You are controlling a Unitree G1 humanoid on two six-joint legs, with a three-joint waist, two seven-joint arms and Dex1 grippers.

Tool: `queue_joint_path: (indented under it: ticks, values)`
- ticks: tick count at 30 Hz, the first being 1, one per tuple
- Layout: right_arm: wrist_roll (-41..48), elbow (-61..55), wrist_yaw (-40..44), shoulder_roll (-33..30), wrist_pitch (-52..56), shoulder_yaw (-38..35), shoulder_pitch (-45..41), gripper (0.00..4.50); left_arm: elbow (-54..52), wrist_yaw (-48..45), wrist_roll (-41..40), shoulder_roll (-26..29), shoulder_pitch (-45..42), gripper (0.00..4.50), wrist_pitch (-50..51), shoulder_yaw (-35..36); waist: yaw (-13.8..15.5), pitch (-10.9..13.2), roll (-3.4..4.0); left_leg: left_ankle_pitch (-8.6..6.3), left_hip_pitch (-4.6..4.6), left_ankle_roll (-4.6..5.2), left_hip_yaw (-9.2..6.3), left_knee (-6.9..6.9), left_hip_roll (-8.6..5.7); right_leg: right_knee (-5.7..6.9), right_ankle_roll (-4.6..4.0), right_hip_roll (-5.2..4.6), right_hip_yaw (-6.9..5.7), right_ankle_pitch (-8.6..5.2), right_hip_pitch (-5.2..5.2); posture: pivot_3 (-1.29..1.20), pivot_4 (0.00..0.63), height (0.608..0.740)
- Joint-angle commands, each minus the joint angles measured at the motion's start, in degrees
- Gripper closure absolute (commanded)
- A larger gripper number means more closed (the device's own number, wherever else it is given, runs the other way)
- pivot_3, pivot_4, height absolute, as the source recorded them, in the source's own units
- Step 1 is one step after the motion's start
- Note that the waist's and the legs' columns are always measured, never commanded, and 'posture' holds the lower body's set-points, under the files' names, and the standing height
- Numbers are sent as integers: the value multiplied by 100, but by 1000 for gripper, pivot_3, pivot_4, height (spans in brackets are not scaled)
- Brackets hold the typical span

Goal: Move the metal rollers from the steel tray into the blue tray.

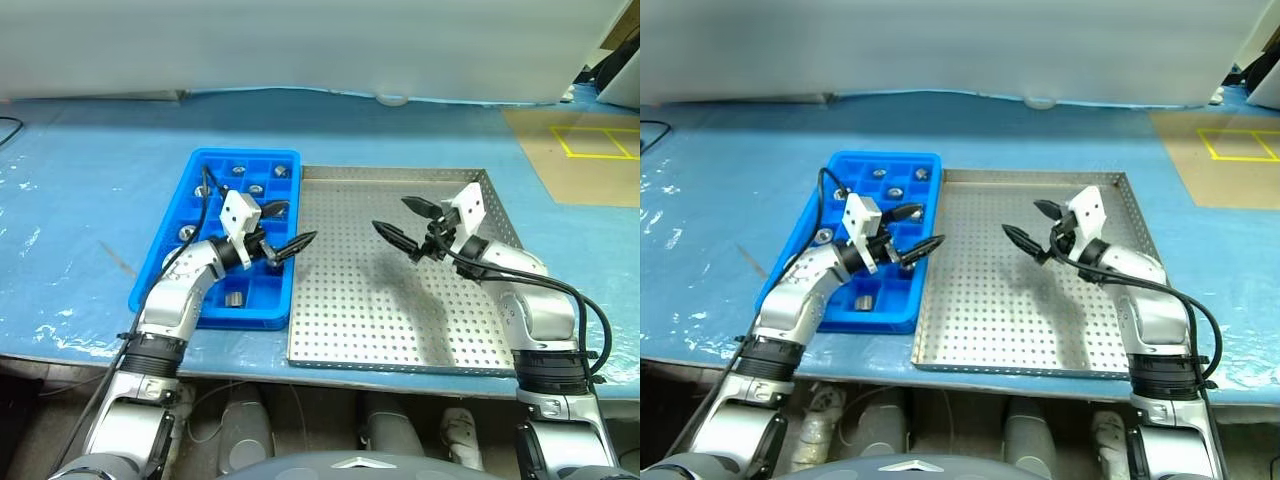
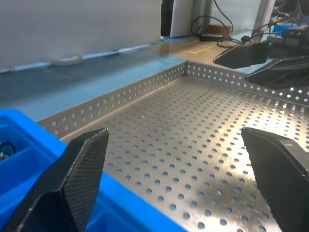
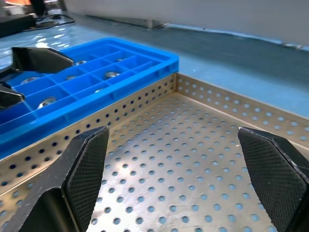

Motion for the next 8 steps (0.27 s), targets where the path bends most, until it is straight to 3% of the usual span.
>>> queue_joint_path:
  ticks: [1,8]
  values:
    - [119,-131,-17,-153,-177,-144,-73,0,-4,24,30,-38,-113,29,-257,101,0,0,0,0,0,0,1,-1,0,-2,0,0,0,0,0,-88,150,740]
    - [-18,148,-36,-182,-475,8,-245,0,-38,36,158,-67,-26,29,-391,10,-3,0,0,-3,-2,6,6,-7,1,-18,0,1,0,0,0,-63,150,740]
